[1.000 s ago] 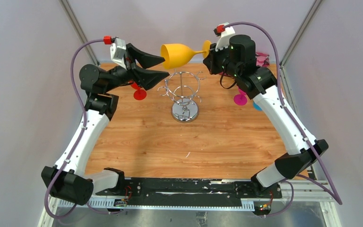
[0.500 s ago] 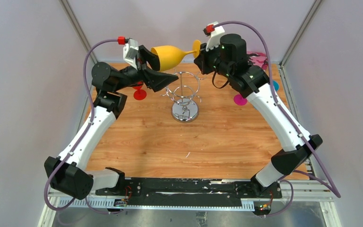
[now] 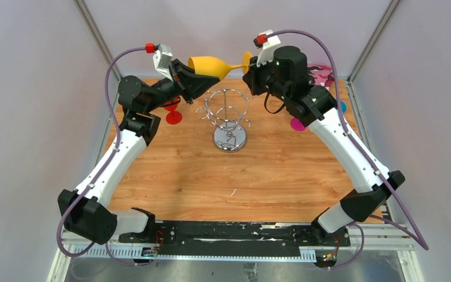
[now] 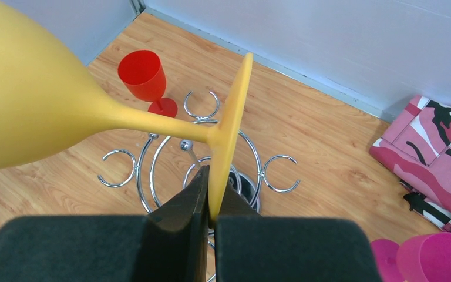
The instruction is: Take the wine glass off the wine glass rack
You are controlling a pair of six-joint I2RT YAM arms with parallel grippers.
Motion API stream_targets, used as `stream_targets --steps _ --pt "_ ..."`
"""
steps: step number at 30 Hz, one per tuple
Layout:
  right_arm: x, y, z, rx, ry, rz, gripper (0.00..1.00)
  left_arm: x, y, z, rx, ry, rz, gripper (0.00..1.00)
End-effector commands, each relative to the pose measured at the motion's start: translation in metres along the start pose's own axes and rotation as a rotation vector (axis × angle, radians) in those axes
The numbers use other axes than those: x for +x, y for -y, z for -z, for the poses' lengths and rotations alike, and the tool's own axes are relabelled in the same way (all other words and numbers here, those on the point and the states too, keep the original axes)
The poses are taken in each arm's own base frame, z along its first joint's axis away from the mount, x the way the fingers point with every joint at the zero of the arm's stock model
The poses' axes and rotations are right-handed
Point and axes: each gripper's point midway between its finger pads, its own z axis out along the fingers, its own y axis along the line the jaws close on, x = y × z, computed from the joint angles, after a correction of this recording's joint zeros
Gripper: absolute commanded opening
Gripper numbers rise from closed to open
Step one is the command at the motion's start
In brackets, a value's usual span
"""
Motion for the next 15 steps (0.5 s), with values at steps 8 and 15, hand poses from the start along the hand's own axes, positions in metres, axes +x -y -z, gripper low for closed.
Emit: stream_targets --steps 8,15 --pt "-0.014 -0.025 0.012 -0.087 0.062 0.003 0.37 -0.004 -0.003 0.004 -0.076 0.049 0.026 0.00" --pt "-0.018 0.005 0.030 0.063 0.138 0.013 0.97 -0.032 -0.019 0.020 -0.295 0.057 -0.017 0.00"
